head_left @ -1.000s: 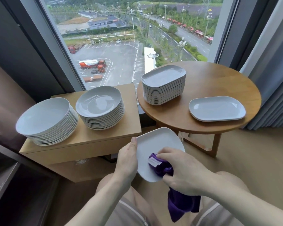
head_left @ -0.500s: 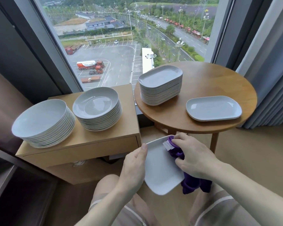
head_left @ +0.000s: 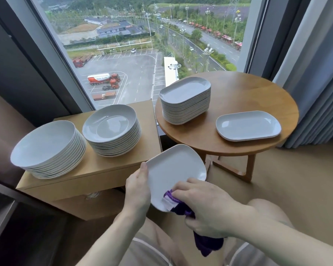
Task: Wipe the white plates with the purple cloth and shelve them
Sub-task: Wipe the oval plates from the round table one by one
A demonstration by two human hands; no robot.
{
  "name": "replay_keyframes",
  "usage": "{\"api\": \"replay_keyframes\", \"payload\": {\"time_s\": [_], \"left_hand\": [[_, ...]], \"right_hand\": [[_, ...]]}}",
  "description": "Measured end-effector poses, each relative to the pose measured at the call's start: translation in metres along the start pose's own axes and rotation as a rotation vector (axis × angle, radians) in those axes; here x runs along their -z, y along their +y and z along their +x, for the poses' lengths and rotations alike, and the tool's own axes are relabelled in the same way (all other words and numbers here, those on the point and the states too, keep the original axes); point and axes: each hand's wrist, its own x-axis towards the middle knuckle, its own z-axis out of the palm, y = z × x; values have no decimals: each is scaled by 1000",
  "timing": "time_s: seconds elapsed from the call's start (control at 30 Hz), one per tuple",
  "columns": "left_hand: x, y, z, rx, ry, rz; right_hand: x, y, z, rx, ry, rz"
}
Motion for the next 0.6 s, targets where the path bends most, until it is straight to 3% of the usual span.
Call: {"api": "replay_keyframes", "payload": {"time_s": [0.17, 0.33, 0.43, 0.6], "left_hand": [[4, 6, -5, -26, 11, 24], [-2, 14, -16, -59, 17, 39], [-8, 21, -18, -47, 4, 13], [-20, 54, 8, -72, 43, -112]], "right_hand": [[12, 35, 0, -191, -34, 11], [15, 64, 1, -278, 19, -179], [16, 74, -1, -357, 184, -124], [33, 93, -7, -492, 523, 197]]}}
